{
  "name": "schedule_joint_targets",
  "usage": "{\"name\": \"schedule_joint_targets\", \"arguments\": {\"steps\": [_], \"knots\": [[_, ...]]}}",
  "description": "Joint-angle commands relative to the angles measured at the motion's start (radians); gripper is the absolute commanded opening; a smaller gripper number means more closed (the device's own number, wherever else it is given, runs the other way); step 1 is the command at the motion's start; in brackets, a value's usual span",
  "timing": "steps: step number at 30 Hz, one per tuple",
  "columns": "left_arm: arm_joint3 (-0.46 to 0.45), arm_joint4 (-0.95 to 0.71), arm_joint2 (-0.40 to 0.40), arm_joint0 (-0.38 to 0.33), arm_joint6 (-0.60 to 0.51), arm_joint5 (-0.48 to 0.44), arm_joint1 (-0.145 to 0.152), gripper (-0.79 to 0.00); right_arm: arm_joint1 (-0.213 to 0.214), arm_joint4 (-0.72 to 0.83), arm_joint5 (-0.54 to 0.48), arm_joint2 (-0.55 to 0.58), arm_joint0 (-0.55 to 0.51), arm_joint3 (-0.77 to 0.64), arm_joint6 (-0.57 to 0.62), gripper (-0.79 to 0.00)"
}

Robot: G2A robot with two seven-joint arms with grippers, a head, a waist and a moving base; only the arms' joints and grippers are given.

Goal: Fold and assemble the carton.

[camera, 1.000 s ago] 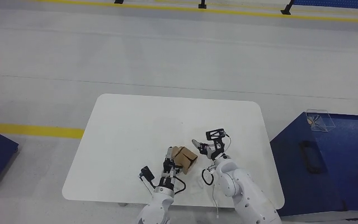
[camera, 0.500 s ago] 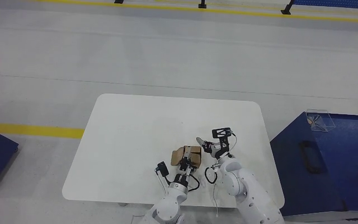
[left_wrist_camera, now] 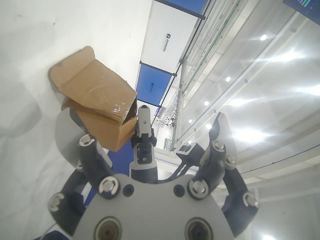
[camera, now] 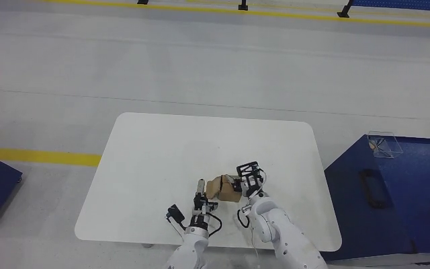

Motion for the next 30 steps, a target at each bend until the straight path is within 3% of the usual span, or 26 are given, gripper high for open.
{"name": "schedule_joint_targets", "arguments": {"steps": [1, 7, 17, 24, 30], "knots": [[0.022, -0.055, 0.003, -0.012, -0.001, -0.006, -0.007, 0.000, -0.003, -0.010, 0.007, -0.008, 0.006, 0.011, 0.000, 0.000], [0.085, -0.232, -0.010, -0.055, -0.003, -0.009, -0.026, 0.000, -0.013, -0.023, 0.013, -0.020, 0.022, 0.037, 0.008, 0.000], [0.173, -0.256, -0.007, -0.120, 0.012, -0.015, -0.043, 0.000, -0.022, -0.044, 0.005, -0.024, 0.024, 0.040, 0.015, 0.000], [0.213, -0.186, -0.013, -0.140, 0.069, -0.118, -0.052, 0.000, -0.026, -0.059, -0.009, -0.022, 0.017, 0.038, 0.014, 0.000], [0.214, -0.182, -0.032, -0.139, 0.046, -0.223, -0.056, 0.000, -0.029, -0.066, -0.016, -0.018, 0.013, 0.037, 0.014, 0.000]]}}
